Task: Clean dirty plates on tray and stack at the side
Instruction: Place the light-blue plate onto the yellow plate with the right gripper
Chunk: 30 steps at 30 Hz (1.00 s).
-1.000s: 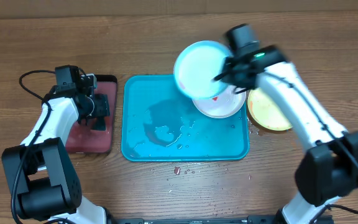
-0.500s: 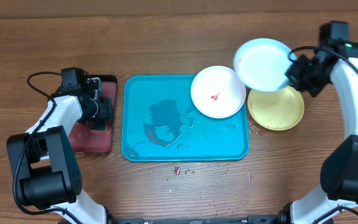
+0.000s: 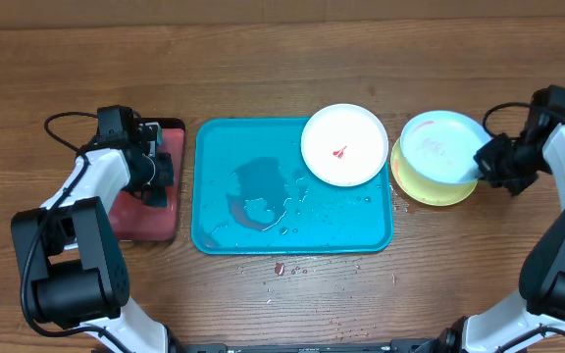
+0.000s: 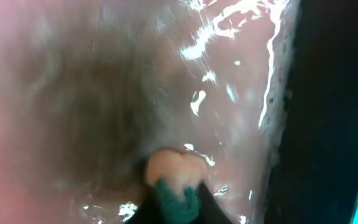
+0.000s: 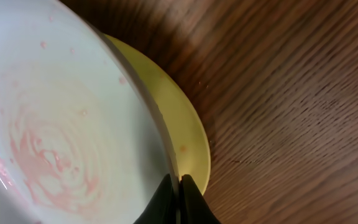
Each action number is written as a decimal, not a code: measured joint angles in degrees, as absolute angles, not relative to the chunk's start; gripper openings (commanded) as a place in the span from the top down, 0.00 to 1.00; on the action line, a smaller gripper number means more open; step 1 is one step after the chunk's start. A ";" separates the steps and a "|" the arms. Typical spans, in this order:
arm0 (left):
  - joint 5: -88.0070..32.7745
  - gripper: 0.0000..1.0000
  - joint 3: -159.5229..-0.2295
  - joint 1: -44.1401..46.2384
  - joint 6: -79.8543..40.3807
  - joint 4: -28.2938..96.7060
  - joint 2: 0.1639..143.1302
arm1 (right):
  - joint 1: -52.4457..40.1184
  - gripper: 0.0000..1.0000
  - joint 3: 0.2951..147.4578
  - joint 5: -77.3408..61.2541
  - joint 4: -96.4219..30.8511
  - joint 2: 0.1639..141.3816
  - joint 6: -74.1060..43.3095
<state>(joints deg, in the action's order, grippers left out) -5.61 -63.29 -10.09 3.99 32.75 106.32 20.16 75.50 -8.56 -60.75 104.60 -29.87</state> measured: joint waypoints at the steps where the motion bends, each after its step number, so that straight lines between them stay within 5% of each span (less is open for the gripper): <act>1: -5.32 0.26 -63.66 -10.09 4.03 33.67 106.32 | 20.16 0.96 75.33 -8.56 -60.66 104.62 -29.80; 4: -4.67 0.12 -65.41 -10.11 4.01 37.82 106.32 | 20.16 0.75 75.31 -8.58 -60.40 104.60 -29.89; 14: -3.70 0.27 -66.11 -10.09 3.97 48.27 106.34 | 20.12 0.66 75.31 -12.97 -57.67 104.60 -26.48; 17: -3.84 0.46 -66.08 -10.11 3.86 48.31 106.34 | 19.70 0.66 75.31 -16.60 -57.17 104.60 -23.75; 22: -3.88 0.93 -65.23 -10.07 3.03 46.68 106.34 | 16.67 0.65 75.31 -19.70 -56.93 104.60 -19.66; 30: -3.79 0.96 -64.99 -9.34 3.38 47.22 106.34 | 7.92 0.64 75.31 -20.80 -53.89 104.60 -16.88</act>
<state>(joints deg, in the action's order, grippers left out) -3.79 -64.99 -9.34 3.38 47.22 106.34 7.92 75.31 -20.80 -53.89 104.60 -16.88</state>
